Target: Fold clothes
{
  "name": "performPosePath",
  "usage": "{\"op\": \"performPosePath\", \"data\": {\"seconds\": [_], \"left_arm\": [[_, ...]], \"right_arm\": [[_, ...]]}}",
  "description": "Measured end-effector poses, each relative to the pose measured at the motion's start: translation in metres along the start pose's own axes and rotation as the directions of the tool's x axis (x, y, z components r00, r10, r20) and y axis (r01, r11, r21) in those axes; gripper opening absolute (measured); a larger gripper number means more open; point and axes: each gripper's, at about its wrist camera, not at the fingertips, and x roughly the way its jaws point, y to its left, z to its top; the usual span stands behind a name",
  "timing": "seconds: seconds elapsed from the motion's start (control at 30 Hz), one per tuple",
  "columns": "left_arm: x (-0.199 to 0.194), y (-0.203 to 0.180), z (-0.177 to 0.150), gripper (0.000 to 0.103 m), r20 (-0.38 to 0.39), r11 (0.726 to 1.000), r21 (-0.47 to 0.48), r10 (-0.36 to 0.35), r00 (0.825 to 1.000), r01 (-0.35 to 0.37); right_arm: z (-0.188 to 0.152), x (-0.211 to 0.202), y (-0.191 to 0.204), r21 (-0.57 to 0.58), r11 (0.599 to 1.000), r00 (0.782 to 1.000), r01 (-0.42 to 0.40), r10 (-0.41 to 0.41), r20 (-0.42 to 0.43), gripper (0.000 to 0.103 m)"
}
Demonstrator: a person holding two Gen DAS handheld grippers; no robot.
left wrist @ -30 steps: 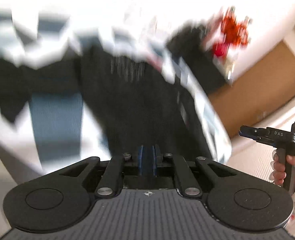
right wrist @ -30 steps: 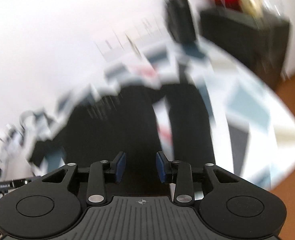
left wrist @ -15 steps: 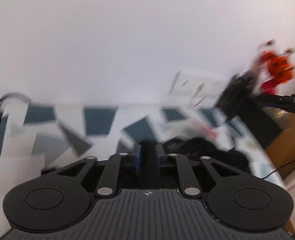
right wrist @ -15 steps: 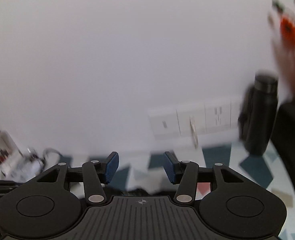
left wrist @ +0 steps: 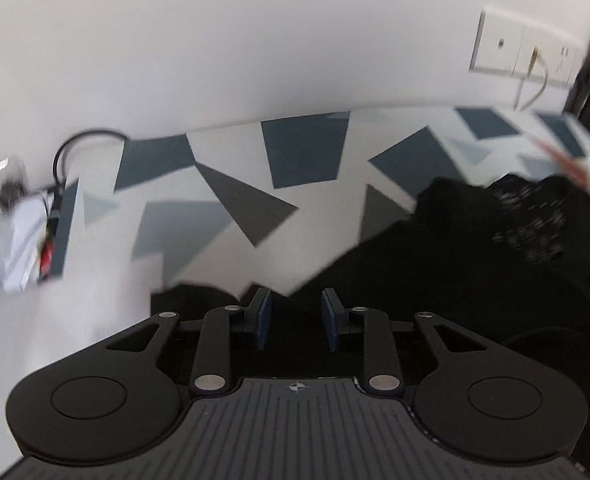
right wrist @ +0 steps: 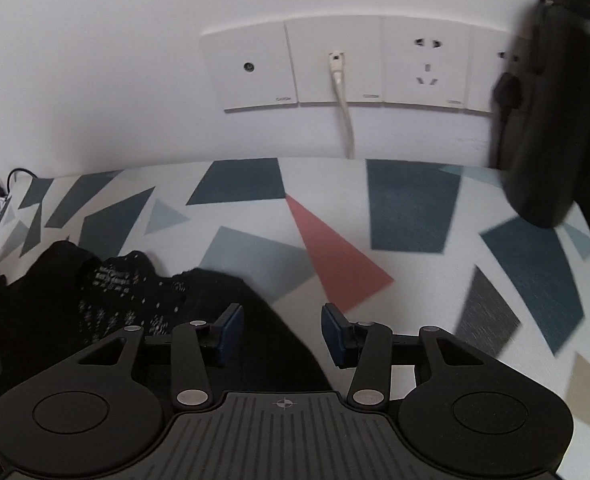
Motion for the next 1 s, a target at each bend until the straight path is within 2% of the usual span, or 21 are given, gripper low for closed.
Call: {"op": "performPosePath", "data": {"seconds": [0.03, 0.13, 0.17, 0.3, 0.37, 0.43, 0.5, 0.53, 0.57, 0.63, 0.7, 0.77, 0.83, 0.9, 0.93, 1.0], "left_arm": [[0.005, -0.001, 0.005, 0.029, -0.009, 1.0, 0.027, 0.012, 1.0, -0.012], [0.025, -0.007, 0.014, 0.029, -0.034, 0.995, 0.092, -0.02, 0.999, 0.023], [0.031, -0.009, 0.016, 0.032, -0.043, 0.993, 0.115, -0.036, 0.998, 0.041], [0.054, -0.02, 0.019, 0.056, -0.054, 0.976, 0.191, -0.1, 0.994, 0.108], [0.058, -0.021, 0.019, 0.058, -0.03, 0.972, 0.198, -0.126, 0.992, 0.13], [0.061, -0.017, 0.019, 0.05, -0.031, 0.97, 0.155, -0.187, 0.982, 0.189], [0.056, -0.018, 0.014, 0.004, -0.015, 0.966, 0.164, -0.201, 0.979, 0.201], [0.054, -0.018, 0.012, 0.003, -0.006, 0.964, 0.169, -0.208, 0.978, 0.206], [0.051, -0.019, 0.008, 0.003, 0.011, 0.97, 0.18, -0.168, 0.986, 0.163], [0.044, -0.009, -0.002, 0.003, 0.051, 0.986, 0.133, -0.108, 0.993, 0.1], [0.039, 0.009, -0.009, 0.003, 0.057, 0.997, 0.036, -0.069, 0.996, 0.067], [0.034, 0.028, -0.019, 0.003, 0.053, 0.997, -0.063, -0.042, 0.998, 0.045], [0.03, 0.036, -0.027, 0.003, 0.035, 0.996, -0.083, -0.037, 0.999, 0.039], [0.028, 0.041, -0.031, 0.008, 0.021, 0.991, -0.109, -0.08, 0.997, 0.082], [0.027, 0.041, -0.028, 0.01, 0.015, 0.99, -0.113, -0.078, 0.997, 0.079], [0.024, 0.043, -0.022, 0.019, 0.022, 0.99, -0.121, -0.066, 0.998, 0.068]], "right_arm": [[0.002, 0.005, 0.002, -0.01, 1.0, 1.0, 0.007, -0.007, -0.001, 0.041], [0.008, 0.017, 0.008, -0.035, 0.999, 1.0, 0.024, -0.024, -0.006, 0.041], [0.01, 0.02, 0.01, -0.042, 0.999, 1.0, 0.026, -0.026, -0.01, 0.041], [0.01, 0.036, 0.02, -0.085, 0.995, 0.997, 0.049, -0.054, -0.047, 0.041], [0.009, 0.042, 0.024, -0.097, 0.993, 0.995, 0.063, -0.07, -0.069, 0.043], [0.006, 0.045, 0.03, -0.113, 0.99, 0.994, 0.081, -0.089, -0.065, 0.043], [0.006, 0.045, 0.034, -0.125, 0.989, 0.994, 0.084, -0.093, -0.061, 0.029], [0.006, 0.044, 0.035, -0.119, 0.989, 0.994, 0.083, -0.09, -0.061, 0.01], [0.007, 0.044, 0.036, -0.114, 0.99, 0.994, 0.081, -0.088, -0.06, 0.004], [0.008, 0.043, 0.037, -0.106, 0.982, 0.987, 0.156, -0.16, -0.032, 0.001], [0.009, 0.041, 0.03, -0.059, 0.969, 0.971, 0.24, -0.241, -0.005, 0.0], [0.007, 0.042, 0.018, 0.021, 0.958, 0.958, 0.286, -0.286, -0.017, 0.0], [0.004, 0.042, 0.01, 0.059, 0.958, 0.959, 0.282, -0.28, -0.034, 0.0], [0.005, 0.04, 0.011, 0.056, 0.962, 0.963, 0.269, -0.266, -0.044, 0.002], [0.005, 0.039, 0.014, 0.055, 0.968, 0.969, 0.245, -0.244, -0.039, 0.006], [0.008, 0.035, 0.022, 0.05, 0.981, 0.983, 0.186, -0.186, -0.001, 0.015]]}}
